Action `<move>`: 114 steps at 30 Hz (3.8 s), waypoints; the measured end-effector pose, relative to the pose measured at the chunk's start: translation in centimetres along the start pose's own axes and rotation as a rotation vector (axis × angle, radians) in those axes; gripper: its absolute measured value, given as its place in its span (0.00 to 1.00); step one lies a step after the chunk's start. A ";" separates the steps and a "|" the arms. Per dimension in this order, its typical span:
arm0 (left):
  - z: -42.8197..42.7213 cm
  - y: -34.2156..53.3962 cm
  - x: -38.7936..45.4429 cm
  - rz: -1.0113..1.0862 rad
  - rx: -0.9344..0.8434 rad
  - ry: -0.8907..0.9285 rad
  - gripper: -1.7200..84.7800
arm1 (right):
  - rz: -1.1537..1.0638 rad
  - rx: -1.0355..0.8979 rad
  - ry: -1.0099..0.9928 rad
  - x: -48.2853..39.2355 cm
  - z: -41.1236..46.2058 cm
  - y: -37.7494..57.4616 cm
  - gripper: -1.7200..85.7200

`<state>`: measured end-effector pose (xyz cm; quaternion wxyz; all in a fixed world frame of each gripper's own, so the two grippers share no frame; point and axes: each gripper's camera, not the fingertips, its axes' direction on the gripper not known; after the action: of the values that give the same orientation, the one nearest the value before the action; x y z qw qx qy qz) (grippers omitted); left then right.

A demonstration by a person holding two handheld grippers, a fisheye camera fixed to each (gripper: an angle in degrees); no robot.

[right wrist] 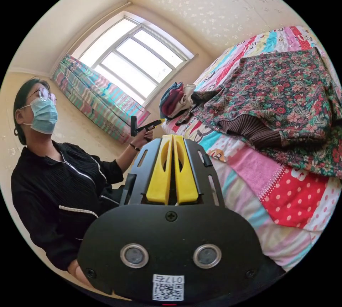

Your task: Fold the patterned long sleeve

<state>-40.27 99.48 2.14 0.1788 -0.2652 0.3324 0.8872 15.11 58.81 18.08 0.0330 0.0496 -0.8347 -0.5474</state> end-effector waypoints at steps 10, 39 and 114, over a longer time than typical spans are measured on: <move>5.3 -0.4 1.3 -0.022 0.042 -0.058 0.05 | 0.011 -0.131 0.125 -2.5 6.0 2.5 0.03; -6.0 5.3 -10.8 -0.180 0.327 0.229 0.02 | -0.880 -0.558 0.969 -15.9 58.8 -15.7 0.06; 26.3 -2.1 -6.7 -0.090 0.003 0.425 0.15 | -0.040 -0.535 0.713 28.9 29.2 -34.5 0.13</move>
<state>-43.17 118.08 21.81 0.1445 -0.4605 0.3520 0.8020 -15.22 68.29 -25.12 0.3200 0.2409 -0.5992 -0.6932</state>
